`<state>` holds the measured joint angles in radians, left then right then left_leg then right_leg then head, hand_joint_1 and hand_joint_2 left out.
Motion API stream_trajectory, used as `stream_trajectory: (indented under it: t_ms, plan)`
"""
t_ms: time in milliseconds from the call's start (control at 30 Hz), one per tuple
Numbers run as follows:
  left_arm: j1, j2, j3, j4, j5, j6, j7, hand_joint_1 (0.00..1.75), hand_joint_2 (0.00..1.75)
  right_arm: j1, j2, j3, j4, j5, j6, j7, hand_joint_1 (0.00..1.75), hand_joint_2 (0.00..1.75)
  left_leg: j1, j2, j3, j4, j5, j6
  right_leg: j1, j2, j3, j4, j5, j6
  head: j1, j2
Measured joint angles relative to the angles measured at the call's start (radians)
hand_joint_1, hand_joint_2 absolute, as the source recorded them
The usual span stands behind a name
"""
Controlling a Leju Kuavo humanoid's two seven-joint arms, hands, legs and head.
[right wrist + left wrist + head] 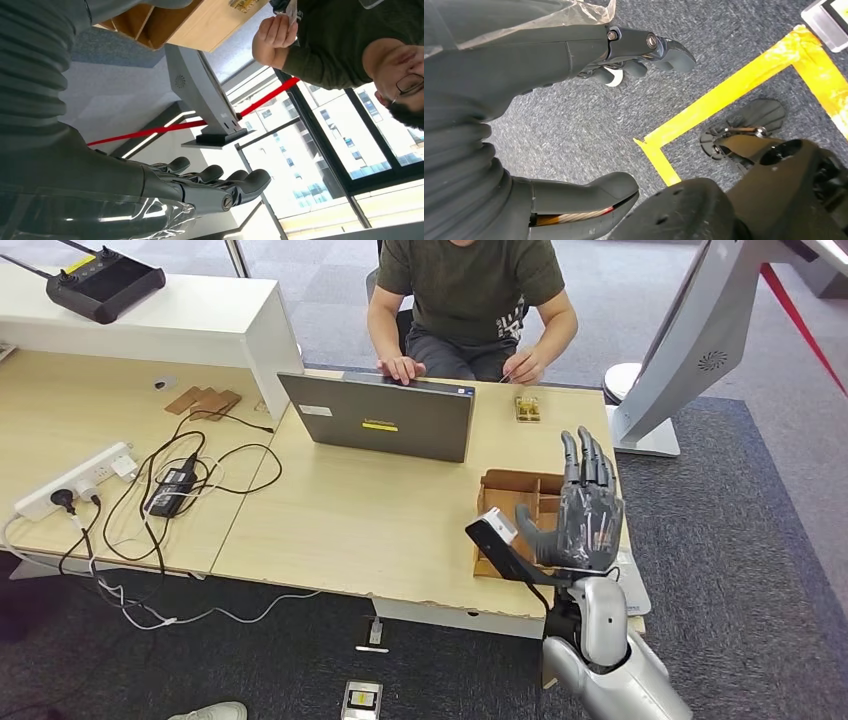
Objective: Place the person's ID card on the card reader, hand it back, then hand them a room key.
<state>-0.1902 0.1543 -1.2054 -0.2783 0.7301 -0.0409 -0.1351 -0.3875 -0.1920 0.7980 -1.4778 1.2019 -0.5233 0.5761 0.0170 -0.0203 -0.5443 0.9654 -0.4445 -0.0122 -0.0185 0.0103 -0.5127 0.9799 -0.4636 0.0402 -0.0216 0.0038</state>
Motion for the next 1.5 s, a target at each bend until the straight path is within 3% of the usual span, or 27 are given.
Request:
stream_trajectory:
  t_ms: [300, 467, 967, 1233, 1400, 1500]
  plan:
    - [0.039, 0.017, 0.012, 0.004, 0.022, 0.028, -0.040, 0.00, 1.75, 0.231, -0.016, -0.046, -0.172, -0.007, -0.080, -0.103, 0.00, 1.75, 0.000, 0.000, 0.000, 0.000, -0.001, 0.000, 0.000, 0.000, 0.000, 0.000, -0.001, 0.000, 0.000, 0.000]
    - [0.062, 0.022, 0.026, 0.005, 0.033, 0.042, -0.062, 0.00, 1.75, 0.301, -0.032, -0.092, -0.194, -0.025, -0.047, -0.111, 0.00, 1.75, 0.000, 0.000, 0.000, 0.000, -0.001, 0.000, 0.000, 0.000, 0.000, 0.000, -0.001, 0.000, 0.000, 0.000]
    - [0.069, 0.022, 0.034, 0.005, 0.031, 0.059, -0.055, 0.00, 1.75, 0.305, -0.040, -0.138, 0.036, -0.187, -0.035, -0.148, 0.00, 1.75, 0.000, 0.000, 0.000, 0.000, -0.001, 0.000, 0.000, 0.000, 0.001, 0.000, -0.001, 0.000, 0.000, 0.000]
    - [0.082, 0.017, 0.034, 0.005, 0.041, 0.075, -0.059, 0.00, 1.75, 0.290, -0.022, -0.131, 0.134, -0.225, -0.094, -0.171, 0.00, 1.75, 0.000, 0.000, 0.000, 0.000, -0.001, 0.000, 0.000, 0.000, 0.001, 0.000, -0.001, 0.000, 0.000, 0.000]
    - [0.086, 0.015, 0.034, 0.005, 0.051, 0.081, -0.063, 0.00, 1.75, 0.280, -0.009, -0.127, 0.182, -0.205, -0.137, -0.184, 0.00, 1.75, 0.000, 0.000, 0.000, 0.000, -0.001, 0.000, 0.000, 0.000, 0.001, 0.000, -0.001, 0.000, 0.000, 0.000]
    - [0.088, 0.015, 0.034, 0.005, 0.060, 0.083, -0.064, 0.00, 1.75, 0.274, -0.004, -0.125, 0.197, -0.098, -0.143, -0.165, 0.00, 1.75, 0.000, 0.000, 0.000, 0.000, -0.001, 0.000, 0.000, 0.000, 0.001, 0.000, -0.001, 0.000, 0.000, 0.000]
